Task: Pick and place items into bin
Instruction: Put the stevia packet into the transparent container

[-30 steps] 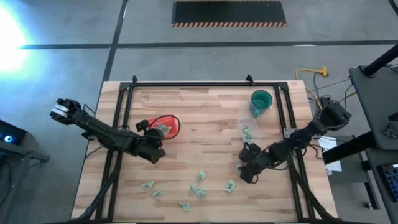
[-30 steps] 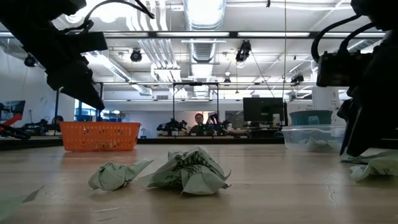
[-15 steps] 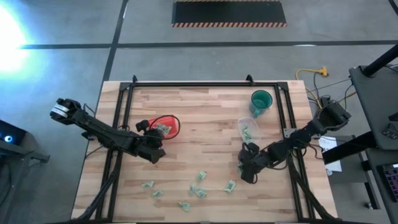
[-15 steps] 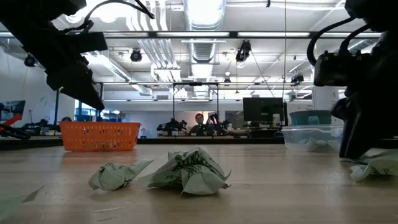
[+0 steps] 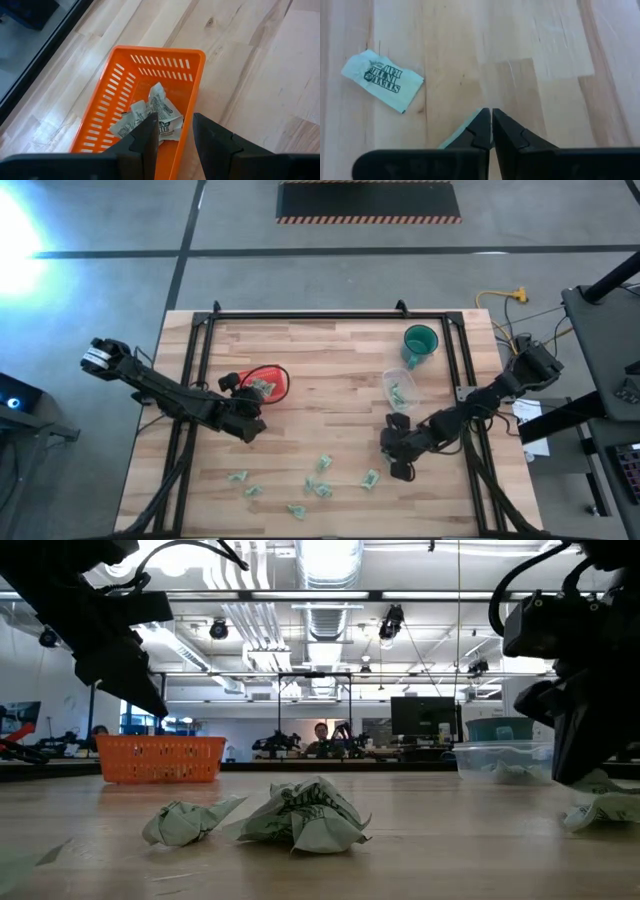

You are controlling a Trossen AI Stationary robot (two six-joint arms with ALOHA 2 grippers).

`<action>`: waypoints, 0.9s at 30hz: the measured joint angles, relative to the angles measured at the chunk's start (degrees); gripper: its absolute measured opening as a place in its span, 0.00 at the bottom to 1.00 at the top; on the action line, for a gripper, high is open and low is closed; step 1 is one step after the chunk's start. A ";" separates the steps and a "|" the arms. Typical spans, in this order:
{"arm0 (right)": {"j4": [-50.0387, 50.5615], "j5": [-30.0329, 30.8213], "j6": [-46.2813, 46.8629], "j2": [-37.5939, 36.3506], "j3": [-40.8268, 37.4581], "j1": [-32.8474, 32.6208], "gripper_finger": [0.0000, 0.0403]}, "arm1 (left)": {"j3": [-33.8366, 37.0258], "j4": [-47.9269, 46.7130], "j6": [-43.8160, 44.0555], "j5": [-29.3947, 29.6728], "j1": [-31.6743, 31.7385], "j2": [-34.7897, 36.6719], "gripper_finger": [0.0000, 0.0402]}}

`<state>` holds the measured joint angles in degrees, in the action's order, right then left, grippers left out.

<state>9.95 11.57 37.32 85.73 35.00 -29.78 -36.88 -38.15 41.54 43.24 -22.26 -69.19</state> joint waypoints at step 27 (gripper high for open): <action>1.69 11.97 -17.30 -0.13 6.03 -1.79 0.02 | 0.02 -0.02 -0.26 0.07 -0.04 -0.01 0.26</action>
<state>11.65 23.55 20.02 85.60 41.04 -31.57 -36.87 -38.17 41.28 43.31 -22.31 -69.19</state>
